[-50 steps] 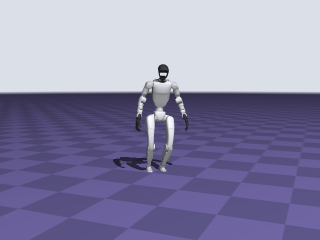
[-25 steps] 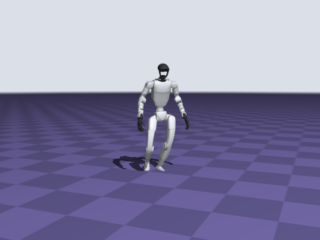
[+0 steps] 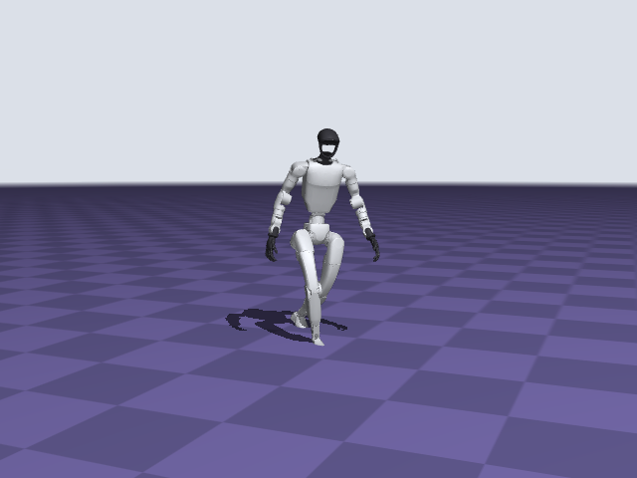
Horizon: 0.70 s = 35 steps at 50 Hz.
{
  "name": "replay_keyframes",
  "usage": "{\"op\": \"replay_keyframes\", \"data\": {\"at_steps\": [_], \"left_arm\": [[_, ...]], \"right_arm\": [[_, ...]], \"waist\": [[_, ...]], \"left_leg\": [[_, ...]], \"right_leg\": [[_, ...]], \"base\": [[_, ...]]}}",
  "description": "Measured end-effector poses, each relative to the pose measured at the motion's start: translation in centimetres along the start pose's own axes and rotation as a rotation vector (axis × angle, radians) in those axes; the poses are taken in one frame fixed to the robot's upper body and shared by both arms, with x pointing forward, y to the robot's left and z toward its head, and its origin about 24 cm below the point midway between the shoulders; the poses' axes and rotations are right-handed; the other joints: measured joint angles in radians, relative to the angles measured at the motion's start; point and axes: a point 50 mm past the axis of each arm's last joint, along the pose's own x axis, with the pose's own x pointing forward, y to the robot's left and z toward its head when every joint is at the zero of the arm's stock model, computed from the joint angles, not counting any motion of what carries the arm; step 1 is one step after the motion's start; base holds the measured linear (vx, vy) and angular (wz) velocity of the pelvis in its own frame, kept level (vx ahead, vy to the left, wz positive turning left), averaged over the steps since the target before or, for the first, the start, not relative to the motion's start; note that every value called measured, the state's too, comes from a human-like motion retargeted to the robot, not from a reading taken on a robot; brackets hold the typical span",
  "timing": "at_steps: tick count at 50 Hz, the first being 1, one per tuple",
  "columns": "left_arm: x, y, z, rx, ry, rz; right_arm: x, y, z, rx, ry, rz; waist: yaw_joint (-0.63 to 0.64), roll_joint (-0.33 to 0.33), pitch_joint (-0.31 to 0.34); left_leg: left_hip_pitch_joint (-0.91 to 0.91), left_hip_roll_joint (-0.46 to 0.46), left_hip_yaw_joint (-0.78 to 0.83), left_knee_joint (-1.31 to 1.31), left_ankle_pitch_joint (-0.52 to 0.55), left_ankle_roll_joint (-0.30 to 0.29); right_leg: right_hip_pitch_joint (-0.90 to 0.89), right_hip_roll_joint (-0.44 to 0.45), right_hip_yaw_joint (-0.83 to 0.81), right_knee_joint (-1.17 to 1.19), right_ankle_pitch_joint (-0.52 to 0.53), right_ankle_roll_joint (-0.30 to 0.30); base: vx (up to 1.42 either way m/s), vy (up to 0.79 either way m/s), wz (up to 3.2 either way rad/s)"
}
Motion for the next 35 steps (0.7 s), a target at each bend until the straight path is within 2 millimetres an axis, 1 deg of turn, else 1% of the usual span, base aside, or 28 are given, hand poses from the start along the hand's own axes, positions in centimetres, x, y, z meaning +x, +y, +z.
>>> {"op": "replay_keyframes", "data": {"at_steps": [2,5,7,9,13,15,17,20,23,28,30,32,35], "left_arm": [[-0.3,-0.5,-0.9,-0.002,0.025,-0.011],[-1.0,-1.4,-2.5,0.002,0.075,-0.038],[-1.5,-1.7,-3.7,0.012,0.111,-0.057],[-2.1,-1.9,-5.0,0.020,0.149,-0.073],[-3.1,-1.3,-7.2,0.022,0.226,-0.079],[-3.7,-0.8,-8.4,0.020,0.267,-0.074],[-4.3,-0.4,-9.5,0.019,0.305,-0.066],[-5.2,0.0,-11.1,0.014,0.358,-0.060],[-6.1,0.0,-12.3,0.008,0.402,-0.067],[-7.2,-0.7,-13.7,-0.006,0.461,-0.095],[-7.7,-1.3,-14.3,-0.011,0.483,-0.110],[-7.8,-1.7,-14.3,-0.016,0.491,-0.120],[-8.1,-2.6,-14.6,-0.021,0.503,-0.137]], "right_arm": [[-0.1,-0.4,-0.4,-0.011,0.012,-0.016],[-0.1,-1.2,-0.2,-0.028,0.006,-0.043],[-0.1,-1.7,0.1,-0.037,-0.007,-0.061],[-0.1,-2.2,0.5,-0.045,-0.023,-0.078],[0.0,-3.2,2.1,-0.055,-0.078,-0.112],[0.1,-3.6,3.1,-0.055,-0.110,-0.125],[0.1,-4.0,3.9,-0.056,-0.140,-0.135],[0.1,-4.3,5.0,-0.057,-0.183,-0.142],[0.0,-4.4,5.7,-0.060,-0.213,-0.138],[0.0,-4.0,6.3,-0.064,-0.237,-0.115],[0.0,-3.5,6.0,-0.060,-0.234,-0.102],[0.0,-3.4,5.9,-0.052,-0.233,-0.095],[-0.1,-2.7,5.3,-0.047,-0.220,-0.078]], "waist": [[-0.004,0.040,0.014],[-0.007,0.121,0.037],[0.001,0.153,0.044],[0.014,0.170,0.048],[0.049,0.182,0.058],[0.070,0.180,0.064],[0.090,0.173,0.070],[0.116,0.157,0.077],[0.136,0.135,0.075],[0.149,0.093,0.057],[0.150,0.089,0.050],[0.152,0.071,0.045],[0.149,0.061,0.039]], "left_leg": [[-0.037,0.035,-0.022,0.161,0.098,-0.065],[-0.139,0.115,-0.040,0.443,0.255,-0.151],[-0.214,0.154,-0.037,0.595,0.312,-0.163],[-0.292,0.192,-0.020,0.716,0.302,-0.135],[-0.455,0.270,0.014,0.847,0.167,-0.035],[-0.528,0.292,0.026,0.844,0.101,0.003],[-0.590,0.301,0.037,0.798,0.053,0.025],[-0.664,0.295,0.054,0.670,0.018,0.035],[-0.708,0.260,0.066,0.488,0.036,0.014],[-0.712,0.165,0.052,0.202,0.126,-0.027],[-0.716,0.153,0.041,0.200,0.142,-0.031],[-0.679,0.127,0.048,0.174,0.170,-0.023],[-0.660,0.115,0.049,0.238,0.155,-0.002]], "right_leg": [[0.027,0.052,0.007,0.029,-0.017,-0.036],[0.081,0.153,0.004,0.017,-0.039,-0.089],[0.117,0.201,0.019,0.004,-0.059,-0.108],[0.158,0.232,0.041,-0.007,-0.085,-0.117],[0.268,0.265,0.094,-0.064,-0.126,-0.114],[0.332,0.269,0.124,-0.095,-0.144,-0.111],[0.394,0.266,0.154,-0.120,-0.163,-0.107],[0.485,0.249,0.194,-0.152,-0.191,-0.098],[0.564,0.220,0.224,-0.186,-0.213,-0.090],[0.670,0.170,0.253,-0.221,-0.251,-0.083],[0.690,0.166,0.262,-0.187,-0.278,-0.086],[0.721,0.143,0.270,-0.177,-0.290,-0.084],[0.730,0.125,0.265,-0.100,-0.311,-0.084]], "base": [[0.53,-0.02,-0.29],[0.50,0.02,-0.38],[0.51,0.05,-0.48],[0.51,0.06,-0.47],[0.50,0.05,-0.43],[0.49,0.04,-0.44],[0.49,0.04,-0.40],[0.48,0.05,-0.33],[0.47,0.07,-0.20],[0.43,0.10,-0.06],[0.39,0.11,-0.06],[0.38,0.10,-0.05],[0.32,0.08,-0.03]]}}
